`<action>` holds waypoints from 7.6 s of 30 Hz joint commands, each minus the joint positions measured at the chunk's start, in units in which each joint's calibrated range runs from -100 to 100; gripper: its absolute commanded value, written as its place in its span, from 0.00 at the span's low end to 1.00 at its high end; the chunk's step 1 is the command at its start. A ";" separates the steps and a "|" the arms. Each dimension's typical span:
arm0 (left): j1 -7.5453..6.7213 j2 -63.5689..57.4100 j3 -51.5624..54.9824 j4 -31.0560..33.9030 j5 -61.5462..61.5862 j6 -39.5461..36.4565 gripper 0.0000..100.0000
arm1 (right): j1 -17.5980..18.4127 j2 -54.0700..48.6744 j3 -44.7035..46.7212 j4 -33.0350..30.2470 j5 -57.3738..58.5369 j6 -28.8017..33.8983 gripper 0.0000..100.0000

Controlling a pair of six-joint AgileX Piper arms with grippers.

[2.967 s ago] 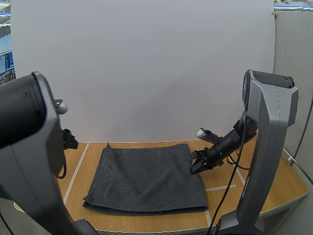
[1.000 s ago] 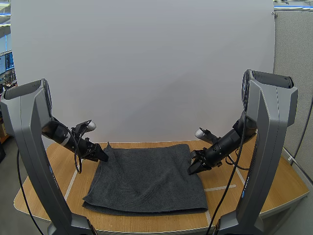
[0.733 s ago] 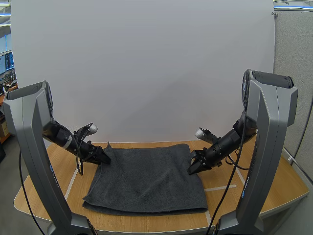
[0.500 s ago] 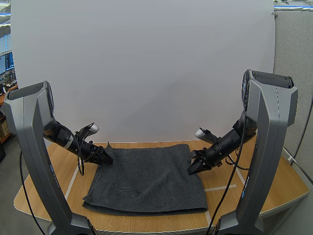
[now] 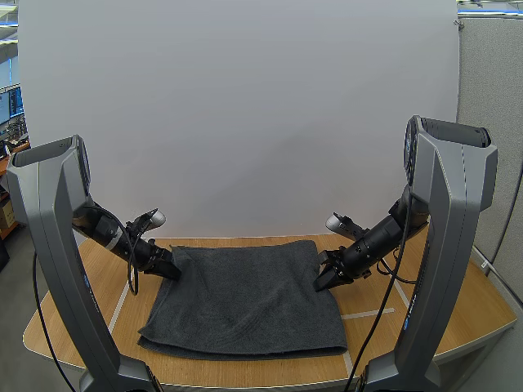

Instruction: Fold the towel

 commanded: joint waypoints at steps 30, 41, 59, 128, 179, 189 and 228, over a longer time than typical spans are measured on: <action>1.91 -0.40 -0.03 5.85 0.59 -4.46 0.88 | -0.15 -1.01 0.37 -0.72 2.03 -0.30 0.00; 1.91 -6.82 -2.77 4.31 1.88 -5.01 0.91 | -0.15 -1.27 0.37 -0.72 2.03 -0.30 0.00; 1.91 -13.04 -3.10 3.25 1.88 -4.83 0.91 | -0.15 -5.30 -0.37 -2.13 1.36 2.12 1.00; -3.70 -1.48 -4.34 -3.34 -11.96 -2.92 0.02 | 9.33 -3.94 -6.63 -2.86 -35.58 2.87 0.00; -10.84 -51.04 -4.21 -3.52 -54.94 -2.40 0.34 | 4.04 -9.84 -7.85 -0.59 -30.46 6.09 0.94; -10.84 -66.21 -4.21 -3.52 -54.94 -2.40 0.34 | 4.04 -6.05 -10.81 2.81 -30.94 5.66 0.94; -6.64 -84.92 -4.21 15.14 1.88 -42.07 0.34 | 4.11 20.60 -34.63 7.30 -14.41 -2.20 0.91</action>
